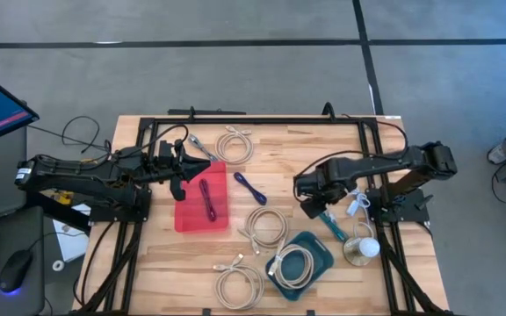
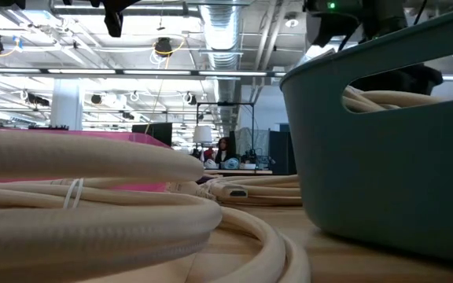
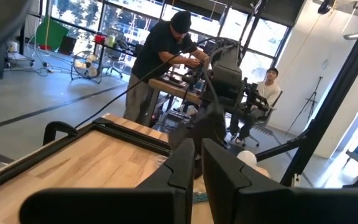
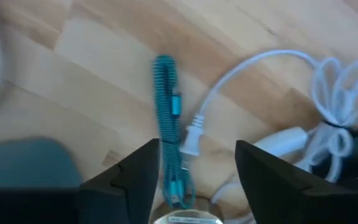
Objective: Pick & Place USB Port
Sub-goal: Put the blue charger cable into the red bin
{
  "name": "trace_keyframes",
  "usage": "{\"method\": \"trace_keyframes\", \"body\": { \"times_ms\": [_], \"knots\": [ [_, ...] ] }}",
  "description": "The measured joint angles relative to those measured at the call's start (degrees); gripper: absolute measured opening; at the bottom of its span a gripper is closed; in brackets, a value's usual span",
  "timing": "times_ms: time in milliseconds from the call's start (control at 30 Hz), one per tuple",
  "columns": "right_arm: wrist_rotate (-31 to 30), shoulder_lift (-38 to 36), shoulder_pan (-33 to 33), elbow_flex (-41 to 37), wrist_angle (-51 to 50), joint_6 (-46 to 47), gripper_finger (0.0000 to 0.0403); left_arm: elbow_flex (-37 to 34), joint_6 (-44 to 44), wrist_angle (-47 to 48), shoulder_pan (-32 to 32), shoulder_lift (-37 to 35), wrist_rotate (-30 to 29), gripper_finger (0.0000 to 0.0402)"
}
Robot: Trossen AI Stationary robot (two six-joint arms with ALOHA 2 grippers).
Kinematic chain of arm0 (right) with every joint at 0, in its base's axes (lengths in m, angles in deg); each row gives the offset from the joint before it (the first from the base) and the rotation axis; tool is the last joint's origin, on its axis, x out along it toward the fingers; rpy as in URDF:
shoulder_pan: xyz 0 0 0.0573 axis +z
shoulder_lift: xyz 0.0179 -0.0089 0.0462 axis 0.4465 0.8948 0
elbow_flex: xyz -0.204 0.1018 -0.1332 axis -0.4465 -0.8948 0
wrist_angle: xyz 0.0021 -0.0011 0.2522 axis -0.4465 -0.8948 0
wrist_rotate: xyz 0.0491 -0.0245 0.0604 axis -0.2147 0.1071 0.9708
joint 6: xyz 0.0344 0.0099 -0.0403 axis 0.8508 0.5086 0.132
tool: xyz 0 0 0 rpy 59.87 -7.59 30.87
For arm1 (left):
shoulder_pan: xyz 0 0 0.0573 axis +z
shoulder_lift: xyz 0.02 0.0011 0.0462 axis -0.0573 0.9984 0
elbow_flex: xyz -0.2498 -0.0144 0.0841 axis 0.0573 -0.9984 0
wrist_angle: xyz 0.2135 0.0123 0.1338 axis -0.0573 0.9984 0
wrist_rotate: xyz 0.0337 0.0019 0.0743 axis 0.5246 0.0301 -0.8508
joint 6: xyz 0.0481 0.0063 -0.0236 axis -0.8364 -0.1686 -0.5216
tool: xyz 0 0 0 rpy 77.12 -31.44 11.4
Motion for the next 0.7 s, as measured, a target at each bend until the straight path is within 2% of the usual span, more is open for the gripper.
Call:
{"method": "trace_keyframes", "body": {
  "times_ms": [200, 433, 700],
  "knots": [
    [0.16, -0.02, 1.92, -1.98, 8.65, 0.72, 0.0202, 0.00, -0.26, 0.00, 0.01, 0.00, -0.74, 0.0030],
    [-0.15, -0.02, 2.05, -5.44, 9.65, 1.66, 0.0186, 0.00, -0.14, 0.00, 0.01, 0.02, -0.79, 0.0030],
    [0.07, -0.04, 2.05, -8.52, 13.12, 2.71, 0.0187, 0.00, -0.11, 0.00, -0.01, 0.02, -0.87, 0.0030]
  ]
}}
